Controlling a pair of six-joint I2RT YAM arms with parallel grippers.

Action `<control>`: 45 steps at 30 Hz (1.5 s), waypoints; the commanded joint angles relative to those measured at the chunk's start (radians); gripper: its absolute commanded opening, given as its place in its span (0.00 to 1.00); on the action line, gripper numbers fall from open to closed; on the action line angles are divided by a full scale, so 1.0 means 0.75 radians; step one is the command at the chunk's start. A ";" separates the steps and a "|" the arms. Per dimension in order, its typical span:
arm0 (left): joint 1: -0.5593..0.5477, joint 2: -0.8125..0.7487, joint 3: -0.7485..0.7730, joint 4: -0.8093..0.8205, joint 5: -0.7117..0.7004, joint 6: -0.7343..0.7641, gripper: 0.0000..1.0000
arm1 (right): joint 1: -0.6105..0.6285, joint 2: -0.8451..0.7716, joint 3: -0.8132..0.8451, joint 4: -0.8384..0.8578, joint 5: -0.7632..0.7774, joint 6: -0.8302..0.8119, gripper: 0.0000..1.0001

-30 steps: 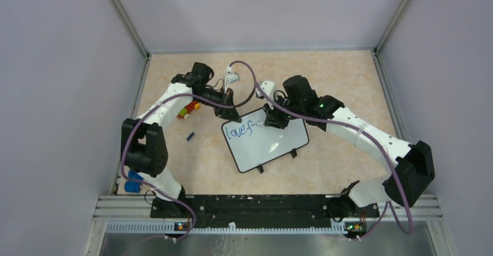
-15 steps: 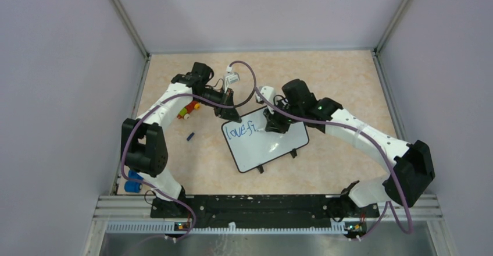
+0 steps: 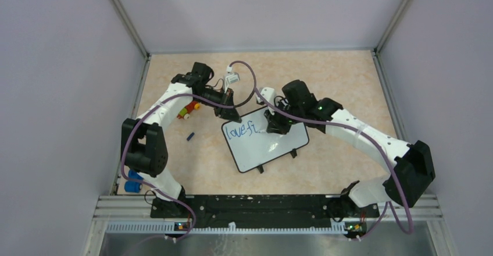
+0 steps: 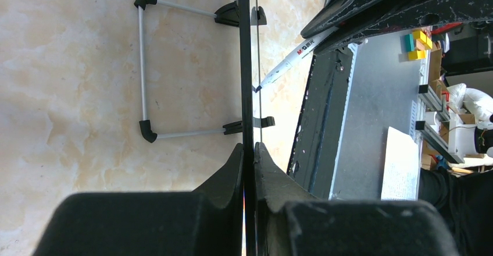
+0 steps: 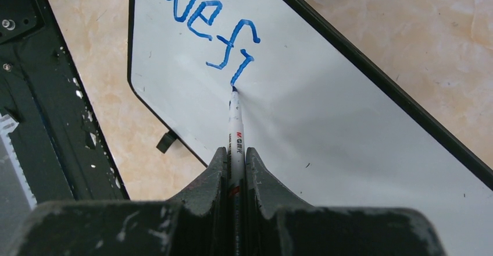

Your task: Write a sentence on the whiteboard

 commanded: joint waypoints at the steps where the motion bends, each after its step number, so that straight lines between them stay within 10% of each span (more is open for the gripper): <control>1: -0.027 -0.011 0.024 -0.009 0.042 0.029 0.00 | 0.000 -0.033 0.106 0.013 0.037 -0.023 0.00; 45: -0.026 -0.014 0.028 -0.012 0.043 0.031 0.00 | -0.022 -0.052 0.168 -0.008 0.021 -0.020 0.00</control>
